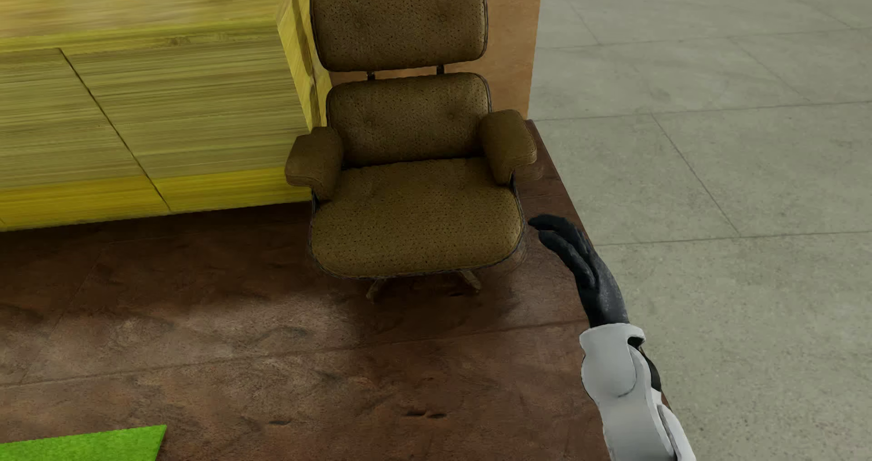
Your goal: Head to the light purple armchair
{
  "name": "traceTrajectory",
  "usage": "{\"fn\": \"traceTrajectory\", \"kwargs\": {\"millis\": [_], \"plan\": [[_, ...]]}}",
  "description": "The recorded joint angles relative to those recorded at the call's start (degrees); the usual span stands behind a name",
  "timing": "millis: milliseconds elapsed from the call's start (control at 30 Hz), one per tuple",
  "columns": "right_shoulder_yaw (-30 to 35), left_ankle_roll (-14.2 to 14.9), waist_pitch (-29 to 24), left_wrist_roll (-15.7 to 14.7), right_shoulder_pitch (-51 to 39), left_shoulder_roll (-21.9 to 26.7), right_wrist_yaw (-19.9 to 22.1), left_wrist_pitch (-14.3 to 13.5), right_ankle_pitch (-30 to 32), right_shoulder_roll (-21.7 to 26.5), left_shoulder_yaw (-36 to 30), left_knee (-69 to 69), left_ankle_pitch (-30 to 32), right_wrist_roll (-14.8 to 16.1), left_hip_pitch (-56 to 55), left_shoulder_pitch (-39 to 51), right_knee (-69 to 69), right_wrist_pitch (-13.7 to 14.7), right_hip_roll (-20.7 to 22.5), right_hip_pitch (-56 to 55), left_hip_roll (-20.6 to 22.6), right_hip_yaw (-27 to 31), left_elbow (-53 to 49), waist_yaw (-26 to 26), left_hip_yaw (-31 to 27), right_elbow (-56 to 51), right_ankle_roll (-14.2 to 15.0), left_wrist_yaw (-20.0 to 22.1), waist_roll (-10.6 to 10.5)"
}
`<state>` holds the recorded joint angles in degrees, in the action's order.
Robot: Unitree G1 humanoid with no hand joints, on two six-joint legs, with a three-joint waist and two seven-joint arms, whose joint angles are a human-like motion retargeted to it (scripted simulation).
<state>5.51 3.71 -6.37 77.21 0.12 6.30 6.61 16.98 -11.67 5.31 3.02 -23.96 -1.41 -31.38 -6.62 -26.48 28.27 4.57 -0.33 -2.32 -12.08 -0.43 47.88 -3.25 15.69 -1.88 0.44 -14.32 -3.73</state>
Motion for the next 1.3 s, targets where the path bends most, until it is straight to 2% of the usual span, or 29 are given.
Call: {"fn": "traceTrajectory", "kwargs": {"millis": [33, 67, 100, 133, 167, 200, 233, 267, 300, 333, 367, 400, 467, 500, 533, 567, 600, 633, 733, 767, 833, 867, 933, 1000, 1067, 1167, 1233, 1300], "plan": [[-1.4, -0.5, 0.1, -1.5, 0.3, -1.9, 0.8, -1.6, 0.8, 0.6, 2.8, 2.0, -1.0, 1.4, 1.7, -0.5, 0.5, -1.0, -0.1, 0.0, 0.3, 0.7, -1.1, 0.3, 1.3, 0.7, 0.3, -0.5, 0.0], [-3.1, -0.8, -0.1, -4.5, 0.8, -4.6, 1.3, -0.1, 2.4, 1.1, 6.8, 3.7, -1.1, 0.5, 3.2, 0.3, 2.8, -2.5, -0.4, -0.9, 0.9, 1.4, -1.9, 0.6, 2.2, 2.6, 0.7, -0.7, 0.1], [-5.0, -1.1, -0.5, -6.9, 1.6, -7.4, 2.0, 3.5, 4.4, 0.7, 10.3, 4.2, -1.5, -1.8, 3.8, 2.2, 7.0, -5.0, -0.7, -3.1, 1.4, 2.2, -3.2, 0.9, 3.0, 6.3, 1.3, 1.0, 0.6], [-6.8, -1.3, -0.8, -7.5, 2.0, -9.5, 2.3, 6.7, 6.7, -0.3, 11.9, 3.4, -2.6, -4.0, 3.7, 4.3, 12.4, -8.9, -1.0, -6.3, 1.8, 3.1, -5.2, 1.1, 3.5, 12.0, 2.4, 5.3, 1.3], [-8.5, -1.6, -1.0, -7.7, 2.2, -10.9, 1.6, 8.1, 8.8, -1.4, 12.1, 2.8, -3.6, -5.6, 3.5, 7.0, 17.3, -13.9, -1.4, -9.3, 2.2, 3.7, -7.1, 1.1, 4.0, 19.2, 5.5, 9.8, 1.8], [-9.9, -2.0, -1.2, -8.3, 2.3, -11.4, -0.2, 8.0, 9.7, -1.8, 11.6, 2.9, -4.3, -6.8, 3.7, 9.9, 21.1, -19.3, -1.9, -11.5, 2.8, 4.3, -8.6, 1.0, 4.2, 27.7, 9.4, 13.1, 2.3], [-10.3, -2.3, -1.2, -9.5, 2.4, -11.4, -3.6, 6.8, 8.2, -1.3, 11.0, 3.2, -4.9, -8.4, 4.0, 13.2, 22.6, -24.0, -2.8, -12.7, 3.6, 4.9, -9.8, 0.8, 4.2, 37.1, 10.6, 14.5, 2.8], [-8.7, -2.6, -1.0, -11.1, 3.1, -10.8, -8.7, 4.3, 4.6, 0.0, 10.4, 4.1, -5.1, -11.7, 4.5, 16.7, 20.9, -27.4, -5.7, -12.5, 4.7, 3.0, -10.7, 0.5, 3.8, 46.7, 9.1, 14.3, 3.3], [-2.6, -2.8, -0.8, -12.9, 4.9, -9.7, -16.4, 1.1, 1.7, 1.5, 9.7, 5.6, -4.9, -19.0, 5.1, 20.7, 15.6, -27.6, -9.5, -10.8, 5.9, -0.8, -10.8, 0.2, 3.1, 54.7, 6.2, 12.8, 3.9], [4.8, -2.8, -0.5, -14.2, 7.4, -8.3, -24.2, -2.2, 0.7, 2.7, 8.5, 7.1, -4.6, -27.1, 5.7, 24.4, 7.7, -22.9, -11.9, -8.0, 7.3, -4.0, -11.0, 0.1, 2.1, 58.7, 3.9, 11.0, 4.5], [6.2, -3.0, 0.0, -14.6, 10.4, -6.9, -28.4, -4.9, 2.1, 2.7, 7.0, 8.9, -4.3, -30.2, 6.4, 27.2, -1.2, -18.3, -12.0, -4.9, 8.6, -4.5, -12.0, 0.2, 1.2, 59.4, 6.3, 10.0, 5.2], [1.3, -3.0, 0.5, -14.1, 13.9, -5.6, -28.8, -6.7, 1.0, 1.4, 5.4, 10.0, -4.3, -28.0, 6.9, 28.9, -5.0, -17.0, -12.7, -2.7, 9.7, -4.8, -14.1, 0.5, 0.8, 58.3, 7.0, 10.3, 5.9], [-11.1, -2.9, 1.1, -14.0, 19.2, -4.3, -24.7, -8.5, 1.4, -2.7, 3.8, 11.8, -4.3, -20.7, 8.3, 29.4, -9.1, -18.4, -13.6, 0.1, 10.7, -5.7, -19.5, 1.2, 0.7, 55.0, 8.2, 14.6, 7.0], [-14.1, -2.8, 1.3, -15.2, 20.8, -4.8, -21.2, -8.6, 1.8, -4.1, 4.2, 11.9, -4.5, -19.9, 8.6, 28.9, -9.8, -18.6, -13.6, 0.6, 10.7, -5.9, -20.9, 1.6, 0.8, 52.7, 8.4, 17.6, 7.1], [-14.8, -2.6, 1.5, -17.3, 21.8, -5.7, -17.7, -8.3, 2.1, -4.8, 5.1, 11.6, -4.8, -21.1, 8.8, 28.1, -9.9, -18.1, -13.6, 0.7, 10.5, -5.9, -21.3, 1.9, 1.1, 50.5, 8.4, 19.4, 7.2], [-14.3, -2.4, 1.6, -19.6, 21.8, -6.4, -15.0, -7.6, 2.3, -4.9, 5.8, 11.2, -5.1, -23.0, 8.9, 27.2, -10.1, -17.5, -13.3, 0.8, 10.2, -5.7, -20.8, 2.2, 1.6, 48.8, 8.2, 19.3, 7.2], [-13.7, -2.2, 1.8, -20.6, 21.0, -6.5, -13.5, -6.3, 2.5, -5.0, 6.0, 10.9, -5.4, -24.5, 9.2, 26.1, -10.5, -17.2, -13.0, 1.0, 9.9, -5.3, -19.7, 2.5, 2.3, 47.7, 8.2, 18.0, 7.2], [-13.6, -2.1, 2.0, -19.6, 19.8, -6.0, -12.8, -4.4, 2.6, -5.0, 5.5, 11.0, -5.5, -25.3, 9.6, 25.1, -11.3, -17.2, -12.7, 1.4, 9.7, -4.8, -18.0, 2.7, 2.9, 46.8, 8.2, 16.7, 7.2], [-13.0, -1.7, 2.5, -12.2, 15.9, -5.8, -12.5, 2.5, 3.6, -5.4, 3.4, 12.3, -4.7, -25.0, 11.8, 22.9, -14.3, -16.3, -12.2, 3.1, 9.5, -2.8, -7.7, 2.5, 5.5, 41.7, 8.4, 14.5, 6.9], [-11.9, -1.6, 2.6, -11.4, 14.3, -6.1, -11.8, 4.1, 3.7, -5.0, 4.2, 12.4, -4.7, -25.6, 12.3, 22.2, -14.9, -15.7, -12.1, 3.5, 9.5, -2.0, -4.0, 2.4, 6.3, 40.1, 8.5, 12.5, 6.9], [-11.9, -1.4, 2.8, -10.2, 11.6, -6.4, -11.0, 5.5, 3.7, -4.8, 5.2, 12.4, -5.1, -22.8, 13.5, 19.5, -15.5, -13.6, -11.8, 4.0, 9.4, -0.4, 0.6, 2.3, 8.2, 37.2, 8.5, 6.7, 6.6], [-11.7, -1.3, 2.9, -9.3, 10.3, -6.5, -10.7, 4.9, 3.6, -4.8, 5.3, 12.8, -5.5, -21.0, 14.3, 17.6, -15.3, -12.7, -11.5, 4.0, 9.3, 0.5, 1.0, 2.3, 9.1, 35.9, 8.5, 4.7, 6.5], [-10.4, -1.0, 2.9, -8.6, 8.7, -6.9, -9.6, 3.6, 3.2, -4.7, 6.8, 12.9, -6.5, -18.6, 15.6, 13.7, -13.8, -11.3, -10.5, 3.2, 8.5, 2.5, -0.2, 2.0, 11.3, 33.4, 8.3, 4.2, 6.1], [-8.9, -0.6, 2.7, -8.6, 8.3, -7.3, -8.7, 3.4, 3.2, -4.6, 8.9, 12.6, -7.3, -17.6, 16.4, 11.2, -11.9, -10.9, -8.8, 2.0, 7.2, 4.5, -1.0, 1.8, 13.5, 31.9, 7.9, 5.1, 5.7], [-7.8, -0.3, 2.5, -6.8, 8.8, -6.3, -8.9, 2.5, 3.7, -4.3, 8.7, 12.7, -7.6, -17.2, 16.7, 11.0, -10.5, -11.1, -7.0, 0.6, 6.0, 6.6, -0.4, 1.8, 15.5, 31.5, 7.8, 3.8, 5.5], [-8.6, -0.2, 2.0, -3.5, 10.8, -4.4, -8.5, 0.1, 4.3, -4.3, 6.8, 11.6, -8.1, -16.9, 16.0, 14.2, -9.6, -13.0, -5.0, -1.5, 4.4, 9.0, -1.2, 2.0, 18.0, 33.3, 7.6, 2.5, 5.5], [-9.9, -0.3, 1.8, -2.8, 12.4, -4.2, -8.5, -1.2, 3.5, -3.6, 6.0, 11.5, -8.6, -16.8, 15.7, 17.0, -10.3, -14.7, -4.4, -1.9, 4.2, 10.2, -3.1, 2.1, 19.2, 36.7, 7.5, 5.1, 5.6], [-10.9, -0.5, 1.6, -3.7, 14.4, -3.8, -9.6, -3.0, 3.5, -3.6, 4.7, 12.1, -8.9, -17.5, 15.7, 20.7, -11.5, -18.1, -4.4, -1.8, 4.4, 10.9, -3.7, 2.3, 19.8, 40.5, 7.8, 8.0, 5.9]]}}
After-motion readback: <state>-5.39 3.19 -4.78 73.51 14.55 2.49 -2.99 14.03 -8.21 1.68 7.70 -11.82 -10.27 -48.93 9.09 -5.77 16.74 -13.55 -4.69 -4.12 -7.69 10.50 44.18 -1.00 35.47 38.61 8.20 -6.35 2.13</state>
